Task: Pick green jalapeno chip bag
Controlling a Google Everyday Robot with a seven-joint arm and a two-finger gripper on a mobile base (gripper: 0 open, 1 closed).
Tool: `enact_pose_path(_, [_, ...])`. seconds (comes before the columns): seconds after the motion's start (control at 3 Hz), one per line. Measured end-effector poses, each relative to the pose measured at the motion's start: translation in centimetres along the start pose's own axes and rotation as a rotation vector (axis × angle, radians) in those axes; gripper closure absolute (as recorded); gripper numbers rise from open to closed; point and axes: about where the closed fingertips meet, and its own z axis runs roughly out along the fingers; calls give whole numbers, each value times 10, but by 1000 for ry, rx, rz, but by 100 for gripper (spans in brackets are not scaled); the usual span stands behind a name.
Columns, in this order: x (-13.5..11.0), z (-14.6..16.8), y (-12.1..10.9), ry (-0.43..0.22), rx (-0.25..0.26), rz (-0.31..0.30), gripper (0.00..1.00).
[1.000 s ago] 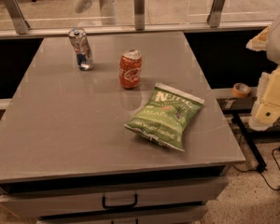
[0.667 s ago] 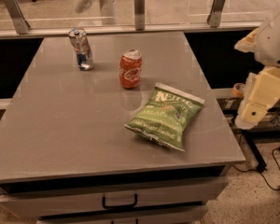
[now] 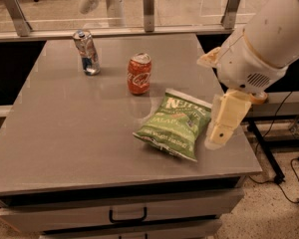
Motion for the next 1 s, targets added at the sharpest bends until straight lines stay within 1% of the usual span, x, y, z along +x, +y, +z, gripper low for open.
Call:
enact_pose_path(0.33, [-14, 35, 12, -28, -43, -26, 0])
enact_pose_path(0.67, [-23, 71, 24, -44, -92, -37, 0])
enact_pose_path(1.0, [-29, 95, 30, -52, -106, -30, 18])
